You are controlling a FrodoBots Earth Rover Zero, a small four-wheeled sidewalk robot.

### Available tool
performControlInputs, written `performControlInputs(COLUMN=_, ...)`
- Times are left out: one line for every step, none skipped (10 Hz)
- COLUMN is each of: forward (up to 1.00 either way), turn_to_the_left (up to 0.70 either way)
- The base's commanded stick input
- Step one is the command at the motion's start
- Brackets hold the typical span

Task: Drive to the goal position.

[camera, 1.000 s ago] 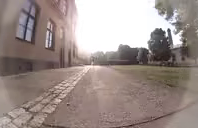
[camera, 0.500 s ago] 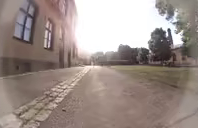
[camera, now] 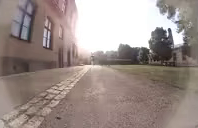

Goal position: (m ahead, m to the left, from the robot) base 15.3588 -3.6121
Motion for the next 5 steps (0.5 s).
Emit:
performControlInputs(forward=0.44, turn_to_the_left=0.02)
performControlInputs(forward=0.44, turn_to_the_left=0.02)
performControlInputs(forward=0.44, turn_to_the_left=0.02)
performControlInputs(forward=0.44, turn_to_the_left=0.02)
performControlInputs(forward=0.44, turn_to_the_left=0.02)
